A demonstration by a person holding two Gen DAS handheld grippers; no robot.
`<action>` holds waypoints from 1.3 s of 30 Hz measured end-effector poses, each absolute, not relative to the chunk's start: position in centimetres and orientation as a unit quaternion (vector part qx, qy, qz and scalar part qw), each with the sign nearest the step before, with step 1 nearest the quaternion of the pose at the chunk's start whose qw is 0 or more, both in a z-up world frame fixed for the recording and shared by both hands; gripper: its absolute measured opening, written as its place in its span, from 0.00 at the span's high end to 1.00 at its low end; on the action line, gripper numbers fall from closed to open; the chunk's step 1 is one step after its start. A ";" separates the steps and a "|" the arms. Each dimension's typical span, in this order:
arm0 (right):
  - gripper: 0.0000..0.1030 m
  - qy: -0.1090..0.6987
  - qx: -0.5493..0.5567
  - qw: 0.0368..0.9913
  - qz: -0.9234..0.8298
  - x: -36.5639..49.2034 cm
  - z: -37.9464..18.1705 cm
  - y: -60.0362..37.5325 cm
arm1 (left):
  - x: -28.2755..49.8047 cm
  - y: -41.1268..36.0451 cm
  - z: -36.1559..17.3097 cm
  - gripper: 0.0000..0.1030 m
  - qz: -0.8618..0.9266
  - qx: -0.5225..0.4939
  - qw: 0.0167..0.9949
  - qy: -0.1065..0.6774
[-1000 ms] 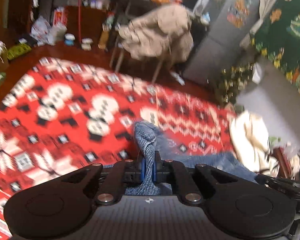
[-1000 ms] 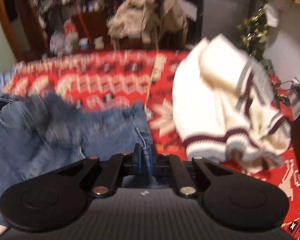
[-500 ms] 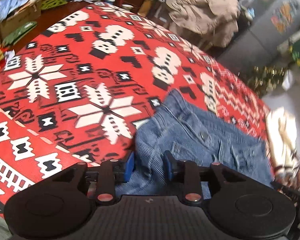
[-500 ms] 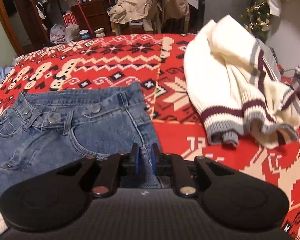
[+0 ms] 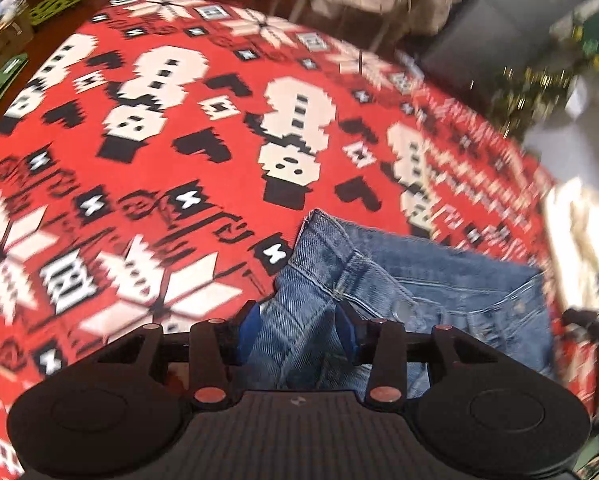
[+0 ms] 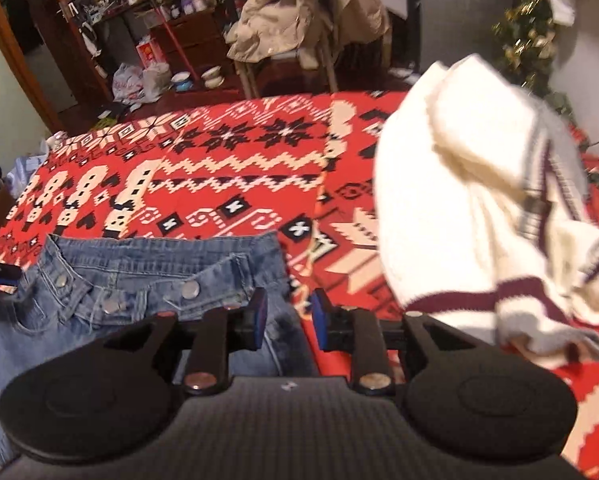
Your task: Fold clothes
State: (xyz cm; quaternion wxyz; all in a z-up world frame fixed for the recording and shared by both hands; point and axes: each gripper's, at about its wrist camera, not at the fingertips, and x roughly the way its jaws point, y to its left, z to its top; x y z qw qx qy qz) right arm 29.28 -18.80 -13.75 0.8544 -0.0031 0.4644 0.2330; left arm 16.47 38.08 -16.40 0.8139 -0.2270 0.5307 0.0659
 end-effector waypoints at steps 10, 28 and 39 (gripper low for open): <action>0.64 0.509 -0.029 0.822 0.255 31.6 -17.3 -15.9 | 17.4 38.9 -17.1 0.60 0.027 -0.241 0.794 0.557; 0.94 0.399 -0.062 0.880 0.249 29.9 -8.1 -12.9 | 18.8 36.8 -7.5 0.92 0.074 -0.168 0.868 0.461; 0.61 0.341 -0.024 0.920 0.189 40.7 -5.6 -9.6 | 29.7 37.9 -7.9 0.76 0.204 -0.175 0.867 0.421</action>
